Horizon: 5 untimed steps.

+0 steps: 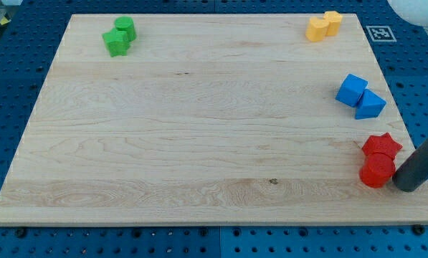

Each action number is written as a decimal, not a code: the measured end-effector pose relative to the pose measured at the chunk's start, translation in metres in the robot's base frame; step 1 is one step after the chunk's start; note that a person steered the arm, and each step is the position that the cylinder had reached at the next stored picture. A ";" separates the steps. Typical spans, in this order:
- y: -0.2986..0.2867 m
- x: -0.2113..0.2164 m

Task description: Move red circle from red star

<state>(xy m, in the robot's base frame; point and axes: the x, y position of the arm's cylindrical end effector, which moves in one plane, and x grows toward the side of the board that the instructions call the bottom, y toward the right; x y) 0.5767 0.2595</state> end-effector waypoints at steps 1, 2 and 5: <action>0.002 0.000; -0.026 -0.002; -0.081 -0.022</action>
<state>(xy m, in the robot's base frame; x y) 0.5545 0.1780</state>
